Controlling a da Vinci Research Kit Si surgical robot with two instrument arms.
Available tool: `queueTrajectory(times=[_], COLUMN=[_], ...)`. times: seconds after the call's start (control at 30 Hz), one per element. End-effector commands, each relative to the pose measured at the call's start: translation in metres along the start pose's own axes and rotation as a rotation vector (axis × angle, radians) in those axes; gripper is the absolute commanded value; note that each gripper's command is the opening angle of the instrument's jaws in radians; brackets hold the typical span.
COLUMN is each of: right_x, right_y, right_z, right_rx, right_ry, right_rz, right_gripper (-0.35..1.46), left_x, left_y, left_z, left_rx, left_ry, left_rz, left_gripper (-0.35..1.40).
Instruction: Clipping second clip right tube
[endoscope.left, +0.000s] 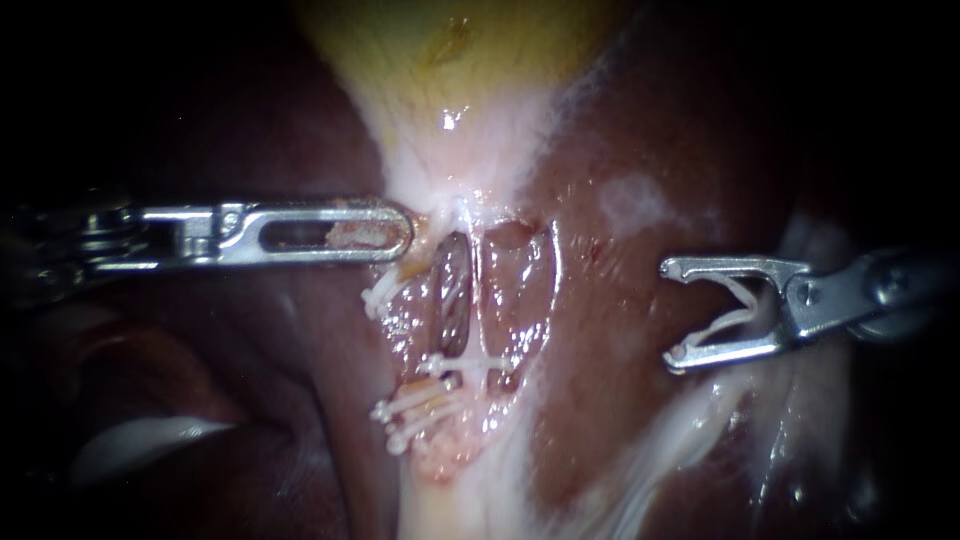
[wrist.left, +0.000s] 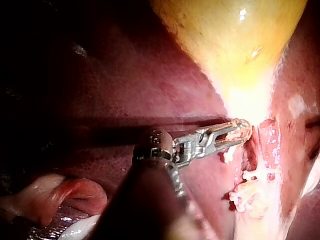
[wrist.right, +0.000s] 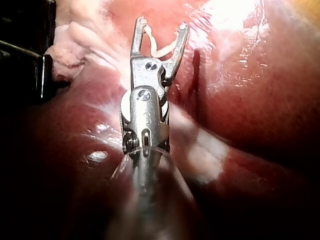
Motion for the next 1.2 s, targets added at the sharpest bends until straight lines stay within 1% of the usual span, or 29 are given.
queueTrajectory(times=[0.03, 0.27, 0.37, 0.4, 0.53, 0.63, 0.67, 0.77, 0.9, 1.13, 1.2], right_x=[0.0001, 0.0001, 0.0001, 0.0001, 0.0001, 0.0001, 0.0001, 0.0001, 0.0002, 0.0004, 0.0006], right_y=[0.0000, 0.0000, 0.0000, 0.0000, -0.0001, -0.0001, -0.0001, -0.0001, -0.0001, -0.0002, -0.0003], right_z=[0.0000, 0.0000, 0.0000, 0.0000, 0.0000, 0.0001, 0.0001, 0.0001, 0.0002, 0.0005, 0.0010], right_rx=[0.000, 0.000, 0.000, 0.000, 0.000, 0.000, -0.001, -0.001, -0.001, -0.003, -0.007], right_ry=[0.000, 0.000, 0.000, 0.000, 0.000, 0.000, 0.000, 0.000, 0.000, 0.000, 0.001], right_rz=[0.000, 0.000, 0.000, 0.000, 0.000, 0.000, 0.000, 0.000, 0.001, 0.001, 0.044], right_gripper=[0.50, 0.50, 0.50, 0.50, 0.50, 0.50, 0.50, 0.50, 0.50, 0.50, 0.50], left_x=[0.0000, -0.0001, -0.0007, -0.0010, -0.0029, -0.0041, -0.0045, -0.0051, -0.0051, -0.0049, -0.0049], left_y=[0.0000, 0.0000, 0.0000, 0.0000, -0.0004, -0.0010, -0.0013, -0.0020, -0.0026, -0.0027, -0.0027], left_z=[0.0000, -0.0002, -0.0009, -0.0012, -0.0034, -0.0049, -0.0055, -0.0065, -0.0069, -0.0068, -0.0068], left_rx=[0.000, 0.001, 0.006, 0.010, -0.002, -0.002, -0.003, -0.001, -0.001, -0.003, -0.003], left_ry=[0.000, 0.001, 0.005, 0.009, 0.007, -0.011, -0.016, -0.027, -0.030, -0.031, -0.031], left_rz=[0.000, 0.000, -0.003, -0.005, -0.015, -0.030, -0.027, -0.027, -0.029, -0.028, -0.028], left_gripper=[-0.35, -0.35, -0.35, -0.35, -0.35, -0.35, -0.35, -0.35, -0.35, -0.35, -0.35])
